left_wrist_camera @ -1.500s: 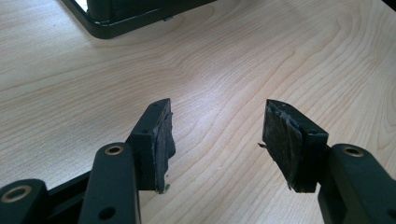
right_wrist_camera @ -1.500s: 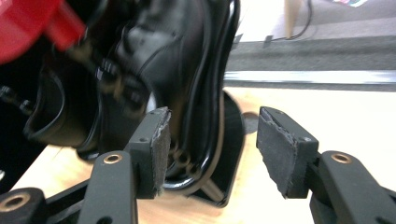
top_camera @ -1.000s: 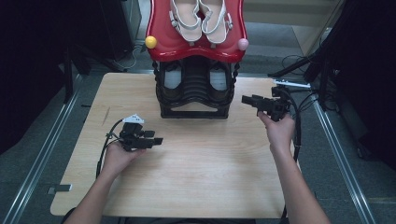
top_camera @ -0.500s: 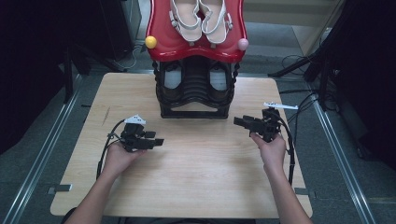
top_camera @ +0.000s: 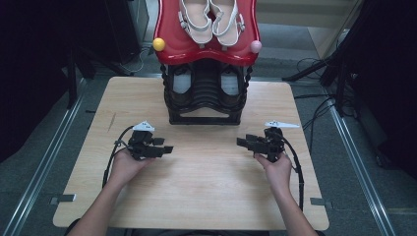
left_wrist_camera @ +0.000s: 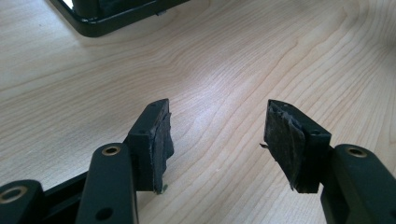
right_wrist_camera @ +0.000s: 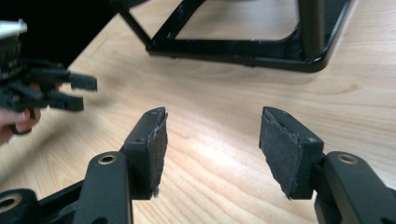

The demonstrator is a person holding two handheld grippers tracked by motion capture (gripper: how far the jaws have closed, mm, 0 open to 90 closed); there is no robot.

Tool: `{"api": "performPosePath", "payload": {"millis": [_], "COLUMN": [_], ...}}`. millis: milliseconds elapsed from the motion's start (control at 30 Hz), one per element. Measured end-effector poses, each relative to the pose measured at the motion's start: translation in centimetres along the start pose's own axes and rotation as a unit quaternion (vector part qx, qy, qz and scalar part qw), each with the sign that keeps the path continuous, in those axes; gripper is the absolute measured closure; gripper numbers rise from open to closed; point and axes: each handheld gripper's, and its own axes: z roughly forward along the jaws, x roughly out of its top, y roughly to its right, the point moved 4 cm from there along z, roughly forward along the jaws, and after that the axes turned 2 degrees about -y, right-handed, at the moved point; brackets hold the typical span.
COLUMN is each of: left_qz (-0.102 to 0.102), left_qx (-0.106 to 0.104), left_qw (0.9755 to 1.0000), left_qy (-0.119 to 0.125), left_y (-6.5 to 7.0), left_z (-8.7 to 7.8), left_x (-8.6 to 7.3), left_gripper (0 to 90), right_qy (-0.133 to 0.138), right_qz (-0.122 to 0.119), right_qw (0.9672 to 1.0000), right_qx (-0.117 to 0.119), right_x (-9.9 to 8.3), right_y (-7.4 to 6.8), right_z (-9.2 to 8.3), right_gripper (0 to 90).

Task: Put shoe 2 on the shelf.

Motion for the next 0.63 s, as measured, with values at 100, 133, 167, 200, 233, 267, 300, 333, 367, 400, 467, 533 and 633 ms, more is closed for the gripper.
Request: {"api": "performPosePath", "payload": {"millis": [100, 133, 167, 200, 233, 267, 300, 333, 367, 400, 467, 533, 633], "left_qz": [0.005, 0.006, 0.006, 0.006, 0.006, 0.009, 0.009, 0.009, 0.011, 0.011, 0.013, 0.014, 0.014], "left_qx": [0.000, 0.000, -0.003, -0.005, -0.005, -0.006, -0.007, -0.007, -0.007, -0.008, -0.009, -0.014, -0.017], "left_qw": [1.0000, 1.0000, 1.0000, 1.0000, 1.0000, 0.9999, 0.9999, 0.9999, 0.9999, 0.9999, 0.9998, 0.9997, 0.9997], "left_qy": [-0.005, -0.005, -0.004, -0.004, -0.003, -0.005, -0.006, -0.007, -0.009, -0.009, -0.009, -0.012, -0.015], "left_y": [0.2, 0.3, 0.3, 0.4, 0.4, 0.5, 0.5, 0.5, 0.6, 0.6, 0.7, 0.9, 1.1], "left_z": [0.2, 0.2, 0.2, 0.2, 0.3, 0.3, 0.3, 0.4, 0.4, 0.5, 0.6, 0.7, 1.0], "left_x": [0.0, 0.0, 0.0, 0.0, 0.0, 0.0, 0.0, 0.0, 0.0, 0.0, 0.0, -0.1, -0.1], "left_gripper": [40.7, 40.6, 40.4, 40.0, 39.8, 39.8, 39.6, 39.4, 39.3, 39.2, 39.0, 38.6, 37.6], "right_qy": [-0.013, -0.018, -0.020, -0.025, -0.027, -0.032, -0.037, -0.039, -0.039, -0.041, -0.040, -0.044, -0.050], "right_qz": [-0.012, -0.013, -0.012, -0.013, -0.012, -0.012, -0.013, -0.018, -0.017, -0.013, -0.012, -0.009, -0.009], "right_qw": [0.9998, 0.9997, 0.9997, 0.9996, 0.9995, 0.9994, 0.9992, 0.9990, 0.9990, 0.9990, 0.9990, 0.9988, 0.9985], "right_qx": [0.002, 0.003, 0.005, 0.007, 0.008, 0.010, 0.011, 0.011, 0.012, 0.013, 0.016, 0.016, 0.018], "right_x": [-0.4, -0.5, -0.6, -0.7, -0.8, -0.9, -1.1, -1.1, -1.2, -1.4, -1.5, -1.7, -1.9], "right_y": [-0.4, -0.5, -0.5, -0.6, -0.6, -0.7, -0.8, -0.8, -0.8, -0.9, -0.8, -0.7, -0.6], "right_z": [0.4, 0.6, 0.8, 1.0, 1.1, 1.3, 1.5, 1.6, 1.7, 1.8, 1.9, 2.0, 2.4], "right_gripper": [42.1, 42.0, 42.0, 42.0, 42.0, 41.9, 41.9, 41.9, 41.9, 41.9, 41.9, 41.9, 41.7]}}
